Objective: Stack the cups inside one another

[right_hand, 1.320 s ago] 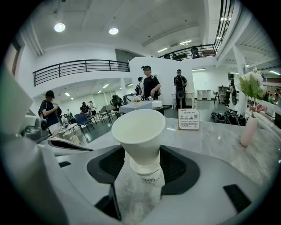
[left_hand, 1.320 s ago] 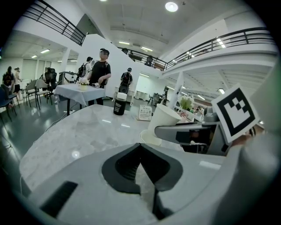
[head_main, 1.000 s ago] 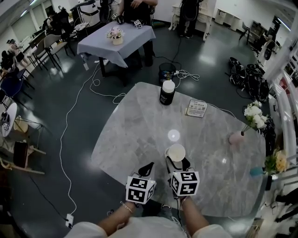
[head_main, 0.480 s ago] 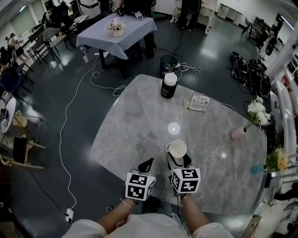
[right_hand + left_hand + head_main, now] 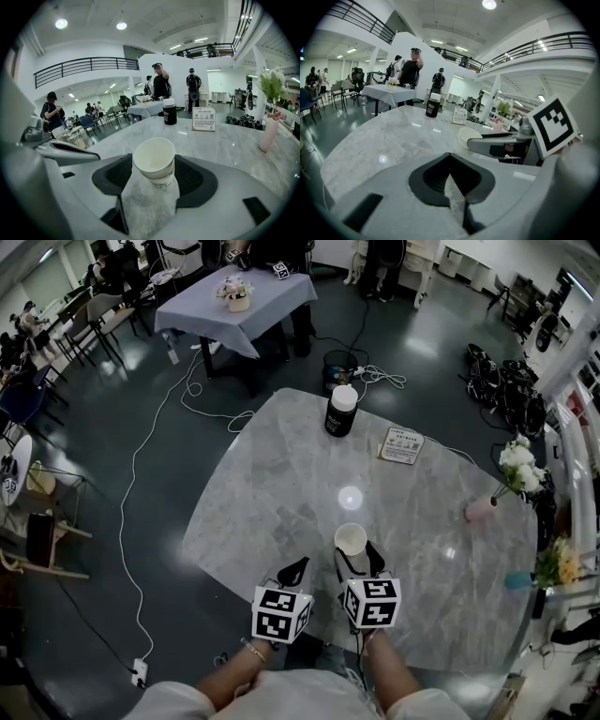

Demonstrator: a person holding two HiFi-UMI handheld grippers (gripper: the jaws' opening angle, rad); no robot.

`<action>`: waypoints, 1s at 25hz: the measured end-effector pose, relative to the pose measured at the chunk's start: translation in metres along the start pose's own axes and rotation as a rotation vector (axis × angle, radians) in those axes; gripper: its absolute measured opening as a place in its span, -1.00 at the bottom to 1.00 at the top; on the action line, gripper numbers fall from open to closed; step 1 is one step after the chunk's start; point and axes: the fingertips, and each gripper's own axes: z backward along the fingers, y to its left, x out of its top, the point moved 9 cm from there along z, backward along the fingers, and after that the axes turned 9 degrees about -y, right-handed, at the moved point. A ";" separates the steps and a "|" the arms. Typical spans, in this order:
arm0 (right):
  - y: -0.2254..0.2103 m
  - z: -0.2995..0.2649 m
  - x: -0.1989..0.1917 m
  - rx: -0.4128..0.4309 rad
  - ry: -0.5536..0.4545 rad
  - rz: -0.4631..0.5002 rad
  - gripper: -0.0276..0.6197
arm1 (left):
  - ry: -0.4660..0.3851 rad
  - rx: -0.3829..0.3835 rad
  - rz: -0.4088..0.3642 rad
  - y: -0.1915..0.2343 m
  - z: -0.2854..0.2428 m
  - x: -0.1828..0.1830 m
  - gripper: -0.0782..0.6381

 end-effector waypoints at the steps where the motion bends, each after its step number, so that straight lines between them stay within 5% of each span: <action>1: 0.000 0.001 0.000 -0.002 -0.002 -0.001 -0.18 | 0.000 0.000 0.000 0.000 0.000 0.000 -0.79; 25: 0.001 0.037 0.016 -0.062 -0.116 -0.039 -0.20 | -0.050 -0.013 -0.031 -0.013 0.026 0.007 -0.79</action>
